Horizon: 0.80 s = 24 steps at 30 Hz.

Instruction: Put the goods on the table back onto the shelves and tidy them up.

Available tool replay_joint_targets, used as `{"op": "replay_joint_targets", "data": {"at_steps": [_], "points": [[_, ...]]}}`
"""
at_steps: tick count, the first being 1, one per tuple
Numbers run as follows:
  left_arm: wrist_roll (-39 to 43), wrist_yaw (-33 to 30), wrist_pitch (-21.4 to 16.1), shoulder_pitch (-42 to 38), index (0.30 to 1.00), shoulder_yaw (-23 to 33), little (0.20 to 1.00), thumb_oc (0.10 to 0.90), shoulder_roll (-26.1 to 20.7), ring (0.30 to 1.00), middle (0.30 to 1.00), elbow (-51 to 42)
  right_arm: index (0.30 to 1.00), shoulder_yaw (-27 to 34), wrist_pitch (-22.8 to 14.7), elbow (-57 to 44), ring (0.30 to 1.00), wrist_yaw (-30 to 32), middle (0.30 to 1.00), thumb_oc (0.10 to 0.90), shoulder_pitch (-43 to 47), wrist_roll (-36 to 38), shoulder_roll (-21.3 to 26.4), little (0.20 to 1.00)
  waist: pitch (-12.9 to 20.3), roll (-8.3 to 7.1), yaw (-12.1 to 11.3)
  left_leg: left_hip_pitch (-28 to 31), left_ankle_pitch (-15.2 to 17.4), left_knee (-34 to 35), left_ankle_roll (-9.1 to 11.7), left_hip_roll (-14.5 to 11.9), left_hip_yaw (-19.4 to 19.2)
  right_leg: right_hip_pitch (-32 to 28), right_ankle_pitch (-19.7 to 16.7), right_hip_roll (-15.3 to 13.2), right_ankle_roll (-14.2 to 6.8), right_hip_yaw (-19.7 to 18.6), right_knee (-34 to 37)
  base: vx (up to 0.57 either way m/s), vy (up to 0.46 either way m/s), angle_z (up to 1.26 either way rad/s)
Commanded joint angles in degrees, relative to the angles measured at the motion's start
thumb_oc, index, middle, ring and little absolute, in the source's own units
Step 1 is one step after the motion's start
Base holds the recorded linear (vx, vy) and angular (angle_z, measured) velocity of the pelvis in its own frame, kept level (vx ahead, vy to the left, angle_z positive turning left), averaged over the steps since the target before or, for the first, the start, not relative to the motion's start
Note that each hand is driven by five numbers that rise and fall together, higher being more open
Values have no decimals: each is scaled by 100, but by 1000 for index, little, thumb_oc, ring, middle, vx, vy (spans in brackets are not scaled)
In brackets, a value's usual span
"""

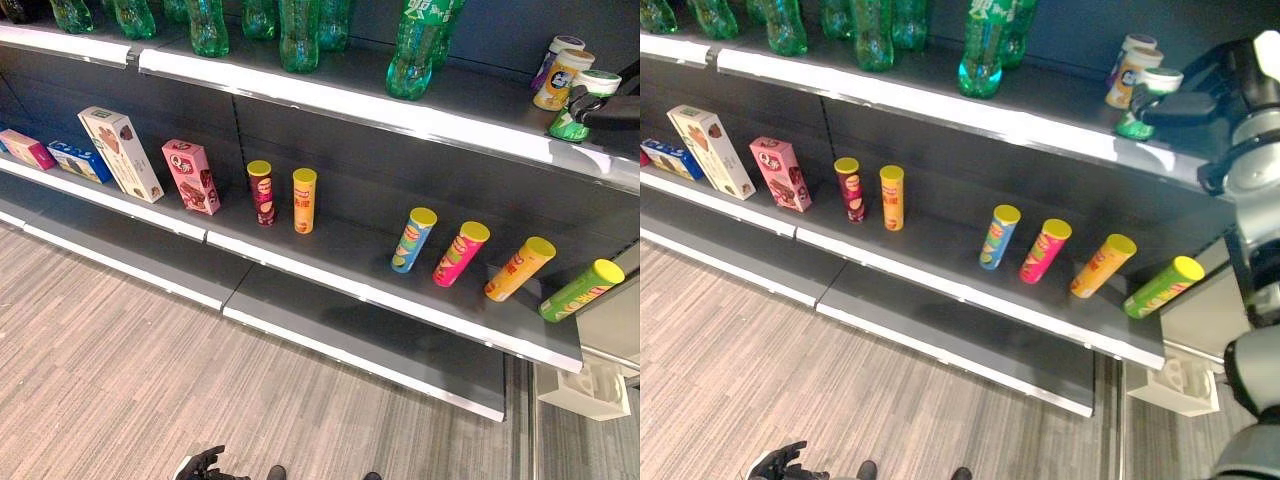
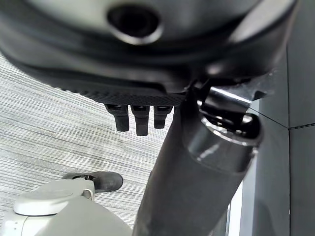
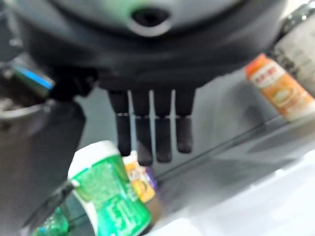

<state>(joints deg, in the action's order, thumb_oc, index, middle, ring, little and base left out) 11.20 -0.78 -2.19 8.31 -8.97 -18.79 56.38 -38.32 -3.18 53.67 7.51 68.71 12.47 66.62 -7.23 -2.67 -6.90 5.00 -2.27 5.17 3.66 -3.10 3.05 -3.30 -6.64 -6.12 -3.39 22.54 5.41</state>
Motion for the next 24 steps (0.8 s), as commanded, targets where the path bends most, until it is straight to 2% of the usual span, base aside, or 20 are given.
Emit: {"op": "replay_joint_targets", "data": {"at_steps": [1, 10, 11, 12, 24], "points": [[37, -122, -239, -205, 900, -335, 900, 800, -340, 900, 900, 50, 300, -238, -256, 134, 300, 203, 300, 400, 1377, 63, 42, 300, 252, -338, -56, -39, 241, -17, 302, -272, -500, -610, 836, -172, -454, -91, -61, 0, 0, 0], [54, -175, -246, -199, 900, -308, 900, 800, -330, 900, 900, 102, 300, -182, -207, 161, 300, 259, 300, 400, 1286, -1, 39, 300, 230, -372, -66, -28, 276, -17, 284, -247, -503, -598, 813, -196, -467, -80, -69, 0, 0, 0], [58, -175, -246, -200, 900, -302, 900, 800, -329, 900, 900, 104, 564, -166, -210, 157, 564, 264, 564, 576, 1281, 14, 33, 564, 227, -373, -63, -27, 281, -17, 281, -242, -506, -593, 811, -200, -468, -85, -69, 0, 0, 0], [52, -177, -242, -191, 900, -302, 900, 800, -332, 900, 900, 114, 900, -148, -205, 147, 900, 262, 900, 800, 1278, 35, 27, 900, 227, -371, -60, -25, 285, -17, 280, -241, -506, -590, 811, -202, -469, -91, -67, 0, 0, 0], [82, -190, -228, -243, 900, -289, 900, 800, -331, 900, 900, 174, 900, -169, -197, 82, 900, 267, 900, 800, 1362, 147, 7, 900, 227, -425, -6, 19, 341, -17, 260, -231, -570, -579, 769, -213, -492, -161, -66, 0, 0, 0]]}}
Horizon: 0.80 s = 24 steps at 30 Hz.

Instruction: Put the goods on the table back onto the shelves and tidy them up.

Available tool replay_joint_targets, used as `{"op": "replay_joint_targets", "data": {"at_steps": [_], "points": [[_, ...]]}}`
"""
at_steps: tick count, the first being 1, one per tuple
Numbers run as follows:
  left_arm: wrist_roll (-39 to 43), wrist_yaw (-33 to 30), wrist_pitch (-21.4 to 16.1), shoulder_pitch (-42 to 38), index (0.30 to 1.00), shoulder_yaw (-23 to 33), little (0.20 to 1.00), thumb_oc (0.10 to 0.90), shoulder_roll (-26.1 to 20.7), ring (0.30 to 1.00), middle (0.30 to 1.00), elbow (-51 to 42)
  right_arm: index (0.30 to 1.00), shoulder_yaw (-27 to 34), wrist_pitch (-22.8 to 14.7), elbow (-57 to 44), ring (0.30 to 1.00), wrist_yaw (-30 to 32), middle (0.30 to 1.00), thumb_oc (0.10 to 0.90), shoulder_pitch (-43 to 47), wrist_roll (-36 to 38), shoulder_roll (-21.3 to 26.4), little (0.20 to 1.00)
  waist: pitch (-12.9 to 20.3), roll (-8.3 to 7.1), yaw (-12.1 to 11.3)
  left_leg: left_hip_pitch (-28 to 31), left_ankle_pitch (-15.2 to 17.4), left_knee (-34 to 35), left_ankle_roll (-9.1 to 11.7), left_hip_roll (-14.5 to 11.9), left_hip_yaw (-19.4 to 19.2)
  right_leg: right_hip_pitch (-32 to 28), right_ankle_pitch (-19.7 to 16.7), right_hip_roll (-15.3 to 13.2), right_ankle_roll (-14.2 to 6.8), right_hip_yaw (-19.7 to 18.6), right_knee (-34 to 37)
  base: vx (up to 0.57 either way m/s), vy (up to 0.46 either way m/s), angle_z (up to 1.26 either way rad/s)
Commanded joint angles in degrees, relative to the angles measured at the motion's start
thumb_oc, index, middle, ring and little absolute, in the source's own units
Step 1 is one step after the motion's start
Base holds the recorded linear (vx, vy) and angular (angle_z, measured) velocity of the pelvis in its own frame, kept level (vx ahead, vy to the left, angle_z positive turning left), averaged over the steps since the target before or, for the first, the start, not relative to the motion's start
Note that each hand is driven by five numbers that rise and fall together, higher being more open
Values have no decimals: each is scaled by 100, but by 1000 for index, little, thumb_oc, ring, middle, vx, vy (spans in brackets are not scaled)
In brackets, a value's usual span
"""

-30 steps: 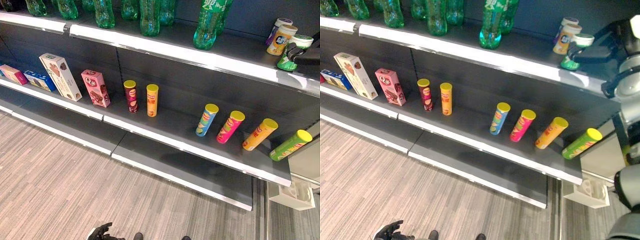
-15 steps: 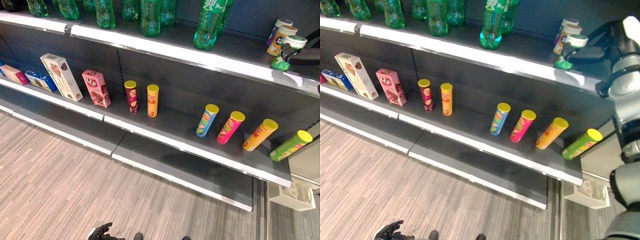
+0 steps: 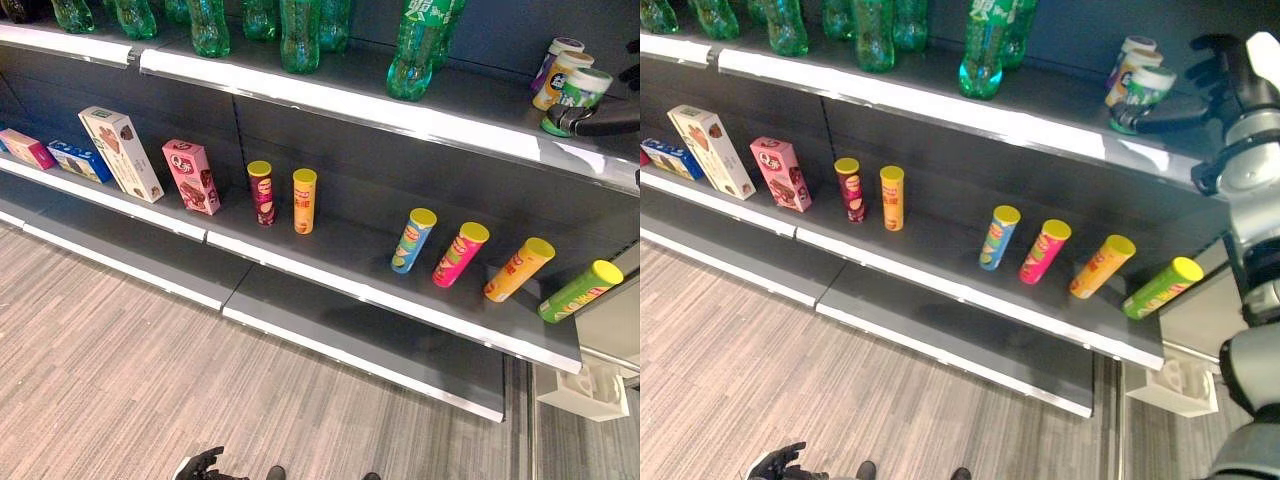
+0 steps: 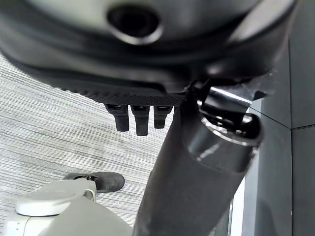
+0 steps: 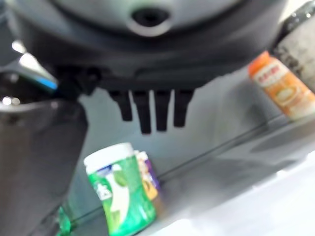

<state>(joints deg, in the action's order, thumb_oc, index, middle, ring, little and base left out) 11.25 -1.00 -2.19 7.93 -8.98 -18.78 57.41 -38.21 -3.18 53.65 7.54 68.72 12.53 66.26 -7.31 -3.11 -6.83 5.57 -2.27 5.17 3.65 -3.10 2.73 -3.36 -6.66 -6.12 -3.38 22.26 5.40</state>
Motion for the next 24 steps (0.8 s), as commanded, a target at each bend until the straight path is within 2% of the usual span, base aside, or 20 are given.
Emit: {"op": "replay_joint_targets", "data": {"at_steps": [1, 4, 8, 10, 12, 15, 16, 17, 18, 19, 20, 22, 24], "points": [[73, -170, -225, -200, 900, -283, 900, 800, -331, 900, 900, 69, 900, -154, -196, 29, 900, 278, 900, 800, 1343, 149, 65, 900, 237, -386, -3, -29, 348, -17, 260, -230, -559, -572, 768, -211, -496, -138, -66, -4, 24, -4], [69, -174, -218, -199, 900, -268, 900, 800, -325, 900, 900, 70, 900, -57, -219, -194, 900, 371, 900, 800, 1305, 206, 137, 900, 239, -397, 31, -10, 365, -17, 253, -230, -594, -557, 755, -213, -501, -182, -63, -3, 32, -5], [25, -172, -191, -184, 900, -198, 900, 800, -271, 900, 900, 127, 900, 439, -373, -912, 900, 556, 900, 800, 929, 433, 450, 900, 259, -391, 125, 27, 417, -17, 241, -233, -679, -539, 733, -232, -529, -253, -55, 3, 34, -7], [-25, -163, -176, -158, 900, -128, 900, 800, -226, 900, 900, 104, 900, 906, -523, -1505, 900, 701, 900, 800, 515, 552, 763, 900, 252, -366, 208, 47, 452, -17, 222, -216, -725, -511, 702, -252, -553, -304, -55, -6, 50, -17], [-41, -161, -169, -146, 900, -111, 900, 800, -251, 900, 900, 81, 900, 1285, -563, -1793, 900, 757, 900, 800, 130, 544, 877, 900, 258, -388, 213, 53, 463, -17, 212, -213, -749, -502, 693, -257, -565, -328, -54, -2, 39, -15], [-94, -152, -148, -101, 900, 44, 900, 800, -131, 900, 900, 47, 900, 2405, -771, -2721, 900, 1017, 900, 800, -927, 508, 1184, 900, 263, -301, 378, 86, 514, -17, 175, -184, -822, -464, 667, -300, -598, -411, -68, -3, 59, -14], [-132, -169, -141, -97, 900, 114, 900, 800, -124, 900, 900, 41, 900, 3518, -886, -3347, 900, 1180, 900, 800, -2000, 408, 1158, 900, 271, -305, 430, 97, 550, -17, 143, -159, -875, -418, 631, -321, -633, -467, -71, -13, 75, -20], [-161, -173, -136, -82, 900, 177, 900, 800, -68, 900, 900, 43, 900, 3797, -958, -3579, 900, 1229, 900, 800, -2251, 384, 1138, 900, 270, -267, 506, 105, 565, -17, 128, -147, -907, -395, 611, -338, -652, -495, -72, -36, 124, -32], [-203, -156, -140, -35, 900, 285, 900, 800, -30, 900, 900, -15, 900, 4941, -1108, -4410, 900, 1301, 900, 800, -3394, 297, 794, 900, 266, -238, 634, 120, 617, -17, 72, -108, -1005, -311, 545, -383, -706, -608, -74, -55, 152, -45], [-281, -129, -132, -33, 900, 296, 900, 800, -76, 900, 900, -21, 900, 5894, -1151, -5182, 900, 1222, 900, 800, -4418, 243, 278, 900, 255, -261, 665, 145, 658, -17, 20, -65, -1103, -226, 473, -423, -753, -735, -82, -80, 199, -60], [-318, -110, -151, -32, 900, 344, 900, 800, -57, 900, 900, -73, 900, 6271, -1252, -5676, 900, 1108, 900, 800, -4944, 280, -166, 900, 208, -229, 750, 149, 677, -17, -33, -30, -1166, -139, 415, -455, -784, -855, -95, -67, 176, -70], [-363, -54, -150, -44, 900, 377, 900, 800, -124, 900, 900, -113, 900, 6757, -1195, -6126, 900, 993, 900, 800, -5541, 189, -634, 900, 177, -235, 797, 143, 710, -17, -92, 14, -1272, -4, 342, -496, -833, -1015, -149, -70, 152, -92], [-486, -16, -184, -104, 900, 409, 900, 800, -204, 900, 900, -178, 900, 6990, -1190, -6358, 900, 912, 900, 800, -5992, 132, -1146, 900, 43, -188, 1011, 123, 729, -17, -178, 65, -1380, 236, 249, -530, -892, -1240, -333, -116, 160, -71]]}}
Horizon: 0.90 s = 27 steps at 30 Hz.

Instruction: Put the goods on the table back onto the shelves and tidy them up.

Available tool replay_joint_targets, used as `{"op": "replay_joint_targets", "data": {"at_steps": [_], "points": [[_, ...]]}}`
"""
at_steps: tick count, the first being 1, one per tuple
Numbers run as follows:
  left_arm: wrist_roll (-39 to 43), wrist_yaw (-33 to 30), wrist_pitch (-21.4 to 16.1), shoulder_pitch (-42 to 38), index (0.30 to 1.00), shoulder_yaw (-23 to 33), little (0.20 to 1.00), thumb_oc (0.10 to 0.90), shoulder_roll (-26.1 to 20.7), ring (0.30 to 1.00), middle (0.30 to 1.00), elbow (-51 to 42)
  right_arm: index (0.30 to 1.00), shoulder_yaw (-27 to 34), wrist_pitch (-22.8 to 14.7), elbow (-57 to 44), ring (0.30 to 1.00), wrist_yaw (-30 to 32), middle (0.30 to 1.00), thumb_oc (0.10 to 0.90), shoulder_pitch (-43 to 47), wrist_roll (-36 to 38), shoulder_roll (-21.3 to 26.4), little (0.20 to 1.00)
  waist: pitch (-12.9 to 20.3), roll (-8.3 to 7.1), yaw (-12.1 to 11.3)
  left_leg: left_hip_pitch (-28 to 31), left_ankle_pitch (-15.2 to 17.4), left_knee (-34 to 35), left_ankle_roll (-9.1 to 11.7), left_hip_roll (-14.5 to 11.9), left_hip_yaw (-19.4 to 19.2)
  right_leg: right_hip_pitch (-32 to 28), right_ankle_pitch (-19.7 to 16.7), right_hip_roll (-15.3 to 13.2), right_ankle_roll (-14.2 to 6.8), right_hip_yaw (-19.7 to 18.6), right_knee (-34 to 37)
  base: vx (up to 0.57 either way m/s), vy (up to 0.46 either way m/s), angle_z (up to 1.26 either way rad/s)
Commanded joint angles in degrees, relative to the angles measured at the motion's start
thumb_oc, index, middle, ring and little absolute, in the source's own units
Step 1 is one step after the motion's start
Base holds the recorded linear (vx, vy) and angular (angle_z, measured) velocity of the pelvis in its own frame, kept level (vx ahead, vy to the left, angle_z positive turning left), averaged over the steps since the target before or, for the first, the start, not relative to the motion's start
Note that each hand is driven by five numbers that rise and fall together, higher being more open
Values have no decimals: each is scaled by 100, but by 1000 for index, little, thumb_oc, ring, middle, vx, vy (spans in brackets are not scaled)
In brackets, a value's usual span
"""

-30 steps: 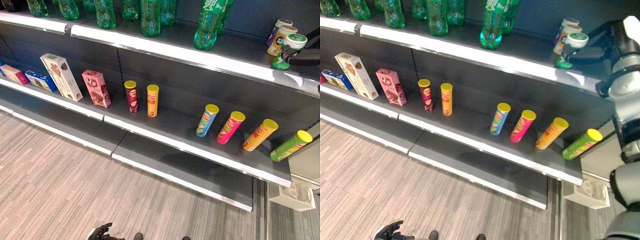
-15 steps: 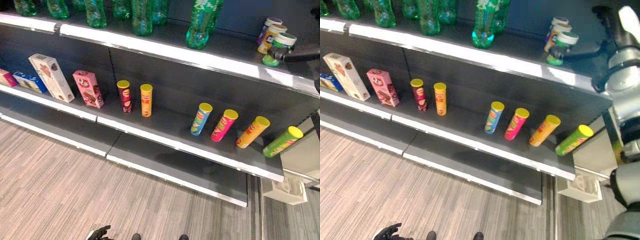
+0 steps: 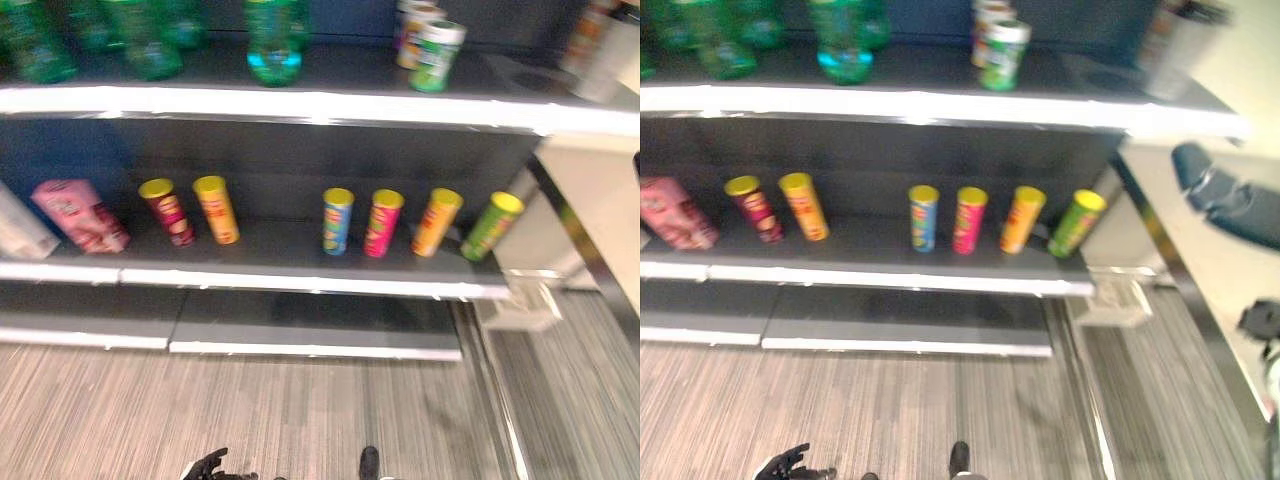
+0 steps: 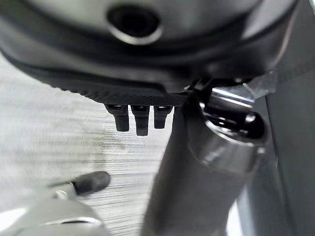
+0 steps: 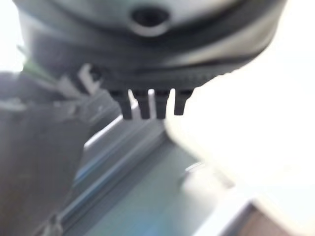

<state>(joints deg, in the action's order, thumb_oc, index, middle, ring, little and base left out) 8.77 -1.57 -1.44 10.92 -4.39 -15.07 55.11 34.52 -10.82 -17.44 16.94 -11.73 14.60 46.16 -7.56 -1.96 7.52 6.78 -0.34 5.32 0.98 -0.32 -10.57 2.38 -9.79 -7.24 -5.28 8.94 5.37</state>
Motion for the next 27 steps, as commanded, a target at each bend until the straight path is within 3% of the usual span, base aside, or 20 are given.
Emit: {"op": "replay_joint_targets", "data": {"at_steps": [1, 3, 4, 7, 8, 9, 10, 12, 13, 16, 17, 18, 20, 25, 26, 27], "points": [[-264, 44, -264, -430, 900, -42, 900, 800, -619, 900, 900, 24, 900, -238, -412, 710, 900, -70, 900, 800, 1911, -79, 681, 900, -4, -302, -366, -8, 543, -32, 47, -195, -100, -200, 537, -423, -724, 3, -451, -142, 114, -46], [-276, 44, -261, -468, 900, -31, 900, 800, -665, 900, 900, 8, 900, -240, -392, 684, 900, -74, 900, 800, 1827, -137, 571, 900, -73, -332, -349, -20, 552, -32, 14, -187, -198, -10, 492, -424, -746, -117, -614, -143, 73, -76], [-267, 42, -297, -546, 900, -2, 900, 800, -746, 900, 900, -83, 900, -307, -311, 734, 900, -94, 900, 800, 1714, -219, 455, 900, -270, -348, -204, -9, 548, -32, -21, -209, -380, 236, 308, -418, -810, -182, -769, -164, 47, -79], [-256, 63, -292, -590, 900, 20, 900, 800, -842, 900, 900, -153, 900, -414, -287, 749, 900, -124, 900, 800, 1667, -256, 383, 900, -369, -367, -223, -18, 516, -32, -36, -263, -643, 422, 183, -422, -856, -194, -872, -124, 13, -68], [-254, 75, -293, -572, 900, 18, 900, 800, -883, 900, 900, -237, 900, -402, -276, 730, 900, -164, 900, 800, 1638, -239, 346, 900, -397, -341, -241, -25, 502, -32, -30, -326, -751, 414, 208, -476, -847, -32, -907, -161, -75, -101], [-223, 109, -278, -560, 900, 18, 900, 800, -921, 900, 900, -331, 900, -505, -285, 746, 900, -201, 900, 800, 1721, -276, 480, 900, -389, -242, -325, -63, 449, -32, 18, -509, -1023, 243, 376, -752, -755, 528, -974, -192, -100, -90], [-218, 113, -275, -547, 900, 6, 900, 800, -936, 900, 900, -388, 900, -530, -279, 744, 900, -212, 900, 800, 1777, -282, 523, 900, -362, -227, -377, -98, 412, -32, 33, -559, -1140, 164, 375, -901, -736, 762, -994, -179, -114, -55], [-139, 94, -277, -520, 900, 36, 900, 800, -937, 900, 900, -414, 900, -640, -267, 812, 900, -211, 900, 800, 1916, -313, 629, 900, -251, -225, -486, -111, 449, -35, 92, -655, -1254, -30, 309, -1165, -836, 1056, -1016, -5, -79, -76], [-135, 93, -276, -511, 900, 41, 900, 800, -934, 900, 900, -417, 900, -661, -271, 828, 900, -207, 900, 800, 1933, -314, 639, 900, -255, -222, -485, -96, 464, -36, 91, -650, -1261, -45, 302, -1168, -851, 1050, -1007, 6, -113, -63], [-68, 78, -270, -460, 900, 104, 900, 800, -951, 900, 900, -440, 900, -772, -205, 914, 900, -219, 900, 800, 2034, -338, 714, 900, -119, -325, -635, -175, 391, -54, 155, -710, -1456, -222, -2, -1413, -927, 1350, -913, -19, -183, -41], [-35, 70, -277, -408, 900, 175, 900, 800, -951, 900, 900, -399, 900, -889, -137, 995, 900, -233, 900, 800, 2160, -411, 821, 900, 20, -454, -760, -245, 305, -72, 245, -796, -1648, -413, -214, -1471, -972, 1544, -580, 8, -369, -59], [-28, 75, -262, -363, 900, 230, 900, 800, -946, 900, 900, -392, 900, -902, -106, 975, 900, -209, 900, 800, 2237, -463, 925, 900, 126, -551, -828, -234, 243, -89, 338, -873, -1769, -503, -167, -1359, -972, 1599, -253, 37, -441, -87], [-36, 61, -265, -356, 900, 270, 900, 800, -915, 900, 900, -330, 900, -809, -99, 980, 900, -205, 900, 800, 2204, -457, 950, 900, 177, -596, -861, -189, 170, -97, 446, -981, -1784, -559, 50, -1199, -972, 1559, -82, 62, -257, -88], [2, 48, -273, -388, 900, 227, 900, 800, -835, 900, 900, -284, 900, -656, -124, 1043, 900, -163, 900, 800, 2141, -443, 1163, 900, 191, -564, -805, -114, 11, -106, 667, -1277, -1748, -638, 412, -885, -898, 1483, -62, 49, -226, -26], [29, 71, -257, -389, 900, 183, 900, 800, -789, 900, 900, -315, 900, -562, -151, 1047, 900, -134, 900, 800, 2089, -419, 1274, 900, 187, -517, -713, -102, -117, -137, 775, -1497, -1712, -671, 634, -649, -760, 1430, -60, 12, -198, -5], [31, 70, -254, -391, 900, 173, 900, 800, -779, 900, 900, -318, 900, -550, -154, 1049, 900, -135, 900, 800, 2077, -413, 1289, 900, 181, -485, -712, -104, -128, -146, 802, -1540, -1698, -682, 652, -608, -733, 1444, -60, 36, -459, 5]]}}
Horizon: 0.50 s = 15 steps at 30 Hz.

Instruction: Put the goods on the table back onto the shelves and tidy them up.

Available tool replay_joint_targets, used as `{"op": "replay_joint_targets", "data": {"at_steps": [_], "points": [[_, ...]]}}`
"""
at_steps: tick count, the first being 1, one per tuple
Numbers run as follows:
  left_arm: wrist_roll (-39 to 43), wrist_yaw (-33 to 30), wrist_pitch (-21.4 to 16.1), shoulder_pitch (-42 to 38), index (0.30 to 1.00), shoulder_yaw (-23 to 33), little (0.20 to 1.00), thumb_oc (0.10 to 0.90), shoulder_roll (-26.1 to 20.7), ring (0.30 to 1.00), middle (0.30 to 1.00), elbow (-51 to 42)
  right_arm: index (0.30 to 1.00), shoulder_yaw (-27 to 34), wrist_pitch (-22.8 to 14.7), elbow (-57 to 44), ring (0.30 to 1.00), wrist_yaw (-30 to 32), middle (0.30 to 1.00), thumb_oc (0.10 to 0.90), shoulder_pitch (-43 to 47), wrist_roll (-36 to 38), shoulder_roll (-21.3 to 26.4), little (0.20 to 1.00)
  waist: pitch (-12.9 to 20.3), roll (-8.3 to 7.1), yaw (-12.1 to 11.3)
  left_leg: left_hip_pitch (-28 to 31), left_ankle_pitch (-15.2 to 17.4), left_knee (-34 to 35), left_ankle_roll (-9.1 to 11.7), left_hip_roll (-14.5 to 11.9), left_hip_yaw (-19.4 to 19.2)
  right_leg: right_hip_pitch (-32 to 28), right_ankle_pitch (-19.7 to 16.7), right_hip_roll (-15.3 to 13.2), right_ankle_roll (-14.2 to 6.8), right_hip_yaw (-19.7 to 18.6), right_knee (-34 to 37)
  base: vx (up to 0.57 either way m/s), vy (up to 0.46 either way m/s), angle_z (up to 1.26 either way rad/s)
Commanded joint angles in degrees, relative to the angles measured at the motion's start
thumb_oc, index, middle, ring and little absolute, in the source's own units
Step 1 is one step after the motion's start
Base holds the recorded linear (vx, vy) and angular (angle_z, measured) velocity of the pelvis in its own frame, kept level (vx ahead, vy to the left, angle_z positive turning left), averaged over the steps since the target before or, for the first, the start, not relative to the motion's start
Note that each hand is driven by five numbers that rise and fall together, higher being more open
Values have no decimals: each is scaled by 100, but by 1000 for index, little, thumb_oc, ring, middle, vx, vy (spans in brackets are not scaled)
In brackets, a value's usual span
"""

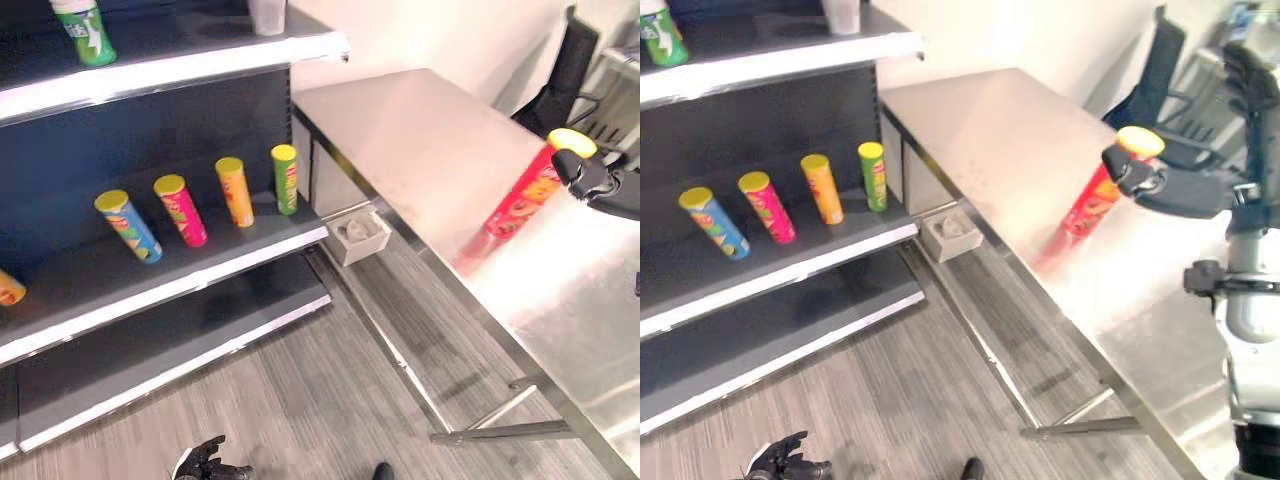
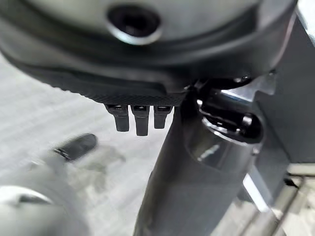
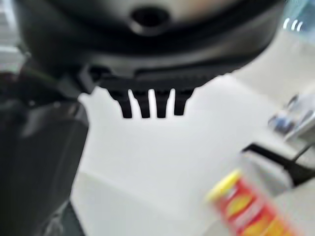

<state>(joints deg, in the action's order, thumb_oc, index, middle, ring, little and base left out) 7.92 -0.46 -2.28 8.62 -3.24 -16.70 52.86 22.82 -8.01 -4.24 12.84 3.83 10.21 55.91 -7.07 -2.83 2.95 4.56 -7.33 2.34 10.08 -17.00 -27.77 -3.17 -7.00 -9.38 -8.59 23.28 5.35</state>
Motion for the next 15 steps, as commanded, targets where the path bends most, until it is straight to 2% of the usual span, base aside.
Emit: {"op": "replay_joint_targets", "data": {"at_steps": [1, 5, 6, 8, 9, 10, 11, 12, 14, 15], "points": [[118, -28, -164, -130, 900, 6, 900, 800, -570, 900, 900, -128, 900, 688, -527, -236, 900, 268, 900, 800, 463, 156, 424, 900, 111, -300, -142, 161, 483, -24, 18, -175, 34, -203, 659, -58, -211, -53, -46, 25, -381, 4], [143, 23, -146, -92, 900, -56, 900, 800, -543, 900, 900, -257, 900, 633, -552, -61, 900, 165, 900, 800, 390, 329, 567, 900, -82, -221, -105, -55, 354, -968, 189, -701, 227, -406, 1007, 410, 161, -113, -35, 12, -340, -6], [143, 42, -140, -78, 900, -56, 900, 800, -535, 900, 900, -286, 900, 620, -541, -51, 900, 135, 900, 800, 360, 333, 578, 900, -114, -222, -112, -80, 281, -1149, 180, -768, 250, -465, 1065, 473, 223, -130, -35, 42, -250, -6], [182, 23, -153, -61, 900, -63, 900, 800, -545, 900, 900, -347, 900, 448, -525, 3, 900, 120, 900, 800, 463, 326, 608, 900, -264, -197, -211, -257, 225, -1739, 165, -825, 631, -579, 1180, 597, 361, -210, -35, 32, -184, -12], [239, 24, -170, -57, 900, -66, 900, 800, -555, 900, 900, -416, 900, 308, -499, 24, 900, 74, 900, 800, 537, 315, 686, 900, -332, -216, -304, -438, 357, -1878, 32, -607, 1055, -584, 1202, 601, 372, -274, -35, -76, -118, -41], [265, 18, -183, -91, 900, -93, 900, 800, -544, 900, 900, -447, 900, 226, -485, 28, 900, 66, 900, 800, 602, 290, 747, 900, -392, -278, -387, -786, 446, -1909, -158, -269, 1407, -531, 1130, 550, 396, -274, -35, -69, -98, -63], [279, 14, -199, -125, 900, -127, 900, 800, -530, 900, 900, -443, 900, 226, -486, 28, 900, 68, 900, 800, 637, 303, 768, 900, -395, -329, -430, -945, 723, -1758, -240, 38, 1637, -523, 1137, 542, 373, -328, -35, -21, -69, -57], [268, 13, -215, -150, 900, -182, 900, 800, -527, 900, 900, -454, 900, 263, -514, 70, 900, 107, 900, 800, 643, 340, 785, 900, -386, -331, -456, -1051, 704, -1508, -243, 192, 1757, -539, 1151, 558, 345, -373, -35, 98, -21, -39], [250, 28, -227, -203, 900, -278, 900, 800, -531, 900, 900, -472, 900, 199, -538, 158, 900, 146, 900, 800, 761, 354, 815, 900, -383, -285, -527, -1271, 407, -1079, -219, 413, 1860, -501, 1117, 556, 305, -455, -35, 111, 63, -30], [241, -15, -273, -248, 900, -391, 900, 800, -536, 900, 900, -444, 900, -36, -596, 301, 900, 230, 900, 800, 1022, 401, 855, 900, -453, -236, -688, -1563, 184, -709, -169, 694, 2244, -550, 1157, 584, 270, -639, -35, 70, 70, -34]]}}
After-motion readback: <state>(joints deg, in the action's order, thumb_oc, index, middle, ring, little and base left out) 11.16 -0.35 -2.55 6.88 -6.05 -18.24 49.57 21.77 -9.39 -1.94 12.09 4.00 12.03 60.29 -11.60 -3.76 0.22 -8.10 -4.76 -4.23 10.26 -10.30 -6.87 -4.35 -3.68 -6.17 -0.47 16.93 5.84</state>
